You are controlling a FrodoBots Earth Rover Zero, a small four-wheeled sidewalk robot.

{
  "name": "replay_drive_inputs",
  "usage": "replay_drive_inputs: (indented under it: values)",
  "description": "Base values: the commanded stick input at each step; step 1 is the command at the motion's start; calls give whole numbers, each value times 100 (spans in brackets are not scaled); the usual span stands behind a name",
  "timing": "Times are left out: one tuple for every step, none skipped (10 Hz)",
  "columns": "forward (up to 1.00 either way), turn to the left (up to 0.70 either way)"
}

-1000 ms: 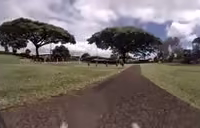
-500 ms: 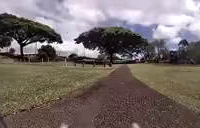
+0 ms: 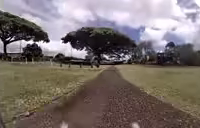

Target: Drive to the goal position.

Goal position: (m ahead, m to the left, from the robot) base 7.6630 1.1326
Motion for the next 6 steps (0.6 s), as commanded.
replay_drive_inputs:
  values:
    - [85,0]
    - [85,0]
    - [85,0]
    - [85,0]
    - [85,0]
    - [85,0]
